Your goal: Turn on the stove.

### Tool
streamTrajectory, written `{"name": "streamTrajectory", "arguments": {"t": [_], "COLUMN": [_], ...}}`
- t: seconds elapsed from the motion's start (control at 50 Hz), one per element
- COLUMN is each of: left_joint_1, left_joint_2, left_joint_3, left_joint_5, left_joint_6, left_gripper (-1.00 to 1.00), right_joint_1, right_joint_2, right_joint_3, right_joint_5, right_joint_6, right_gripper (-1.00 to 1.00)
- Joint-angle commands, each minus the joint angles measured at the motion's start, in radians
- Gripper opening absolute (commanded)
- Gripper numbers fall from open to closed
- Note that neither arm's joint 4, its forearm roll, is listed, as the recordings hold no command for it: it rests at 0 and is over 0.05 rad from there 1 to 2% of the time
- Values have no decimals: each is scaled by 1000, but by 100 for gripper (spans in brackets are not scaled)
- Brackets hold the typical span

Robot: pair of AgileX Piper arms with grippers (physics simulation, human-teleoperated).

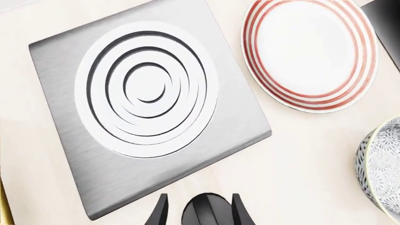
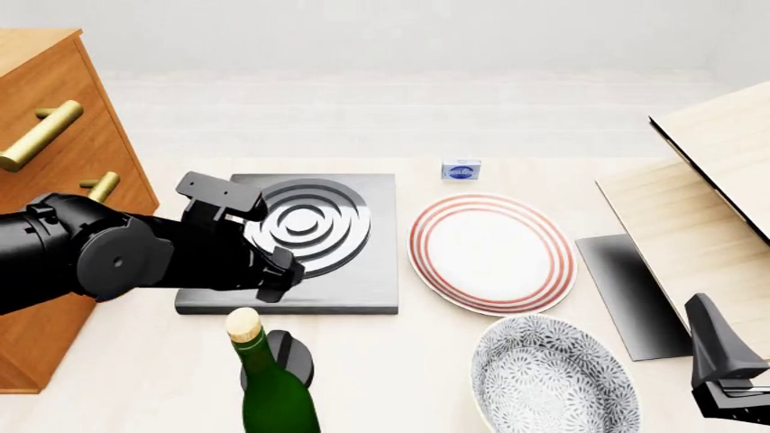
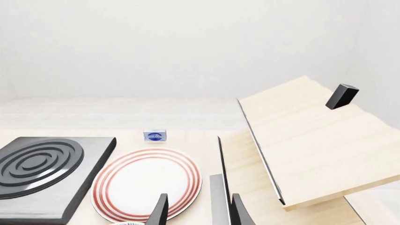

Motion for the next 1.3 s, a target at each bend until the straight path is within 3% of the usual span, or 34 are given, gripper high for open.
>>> {"name": "streamTrajectory", "arguments": {"t": [0.02, 1.3], "left_joint_1": [-11, -26], "left_joint_2": [38, 197], "left_joint_3": [30, 178], "left_joint_5": [-40, -273], "left_joint_6": [-29, -114], "left_gripper": [100, 100], "right_joint_1": [0, 0], "right_joint_2": [0, 0], "right_joint_3": [0, 0], "right_joint_5": [0, 0], "right_joint_6": [0, 0], "right_gripper": [100, 100]}}
